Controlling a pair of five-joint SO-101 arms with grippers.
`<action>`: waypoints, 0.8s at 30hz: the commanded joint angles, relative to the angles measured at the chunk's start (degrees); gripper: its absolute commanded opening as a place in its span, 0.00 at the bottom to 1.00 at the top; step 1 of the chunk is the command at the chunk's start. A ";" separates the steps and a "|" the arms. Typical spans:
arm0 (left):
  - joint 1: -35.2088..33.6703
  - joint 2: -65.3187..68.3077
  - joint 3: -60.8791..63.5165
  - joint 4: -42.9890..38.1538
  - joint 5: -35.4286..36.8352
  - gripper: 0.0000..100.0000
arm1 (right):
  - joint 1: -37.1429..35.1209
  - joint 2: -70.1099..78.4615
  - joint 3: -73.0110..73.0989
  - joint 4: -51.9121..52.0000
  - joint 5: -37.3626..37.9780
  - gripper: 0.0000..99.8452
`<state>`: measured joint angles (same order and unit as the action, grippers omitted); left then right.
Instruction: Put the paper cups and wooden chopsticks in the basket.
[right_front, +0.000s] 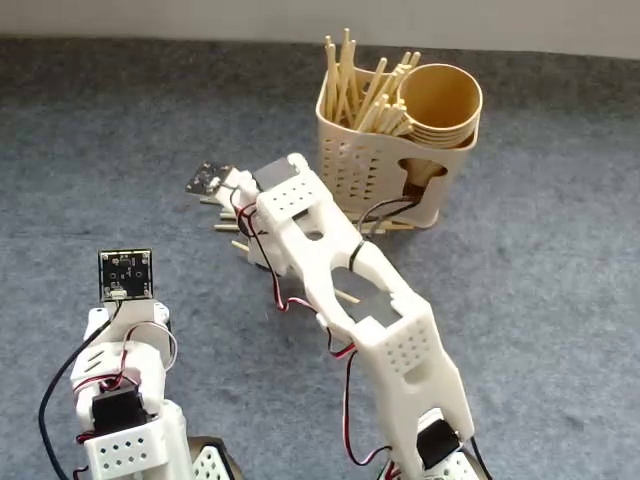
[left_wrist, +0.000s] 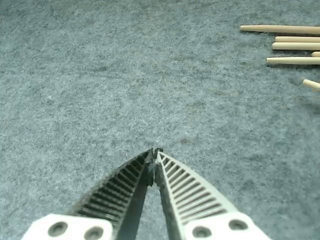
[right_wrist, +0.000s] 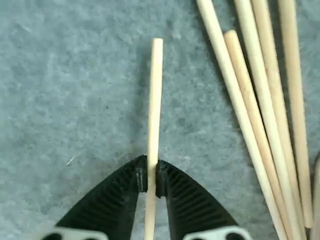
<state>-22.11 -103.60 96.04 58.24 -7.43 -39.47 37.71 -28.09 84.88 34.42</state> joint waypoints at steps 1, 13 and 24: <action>-0.40 -0.40 1.10 -1.05 0.53 0.02 | 0.57 -9.98 -3.03 4.62 0.18 0.01; -0.40 -0.40 1.10 -1.05 0.53 0.02 | 1.63 -30.99 -3.30 3.21 -20.66 0.01; -0.40 -0.40 1.10 -1.05 0.53 0.02 | 9.80 -44.62 -3.30 -14.81 -21.19 0.01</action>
<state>-22.11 -103.60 96.04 58.24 -7.43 -32.35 -0.62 -28.18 76.44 13.67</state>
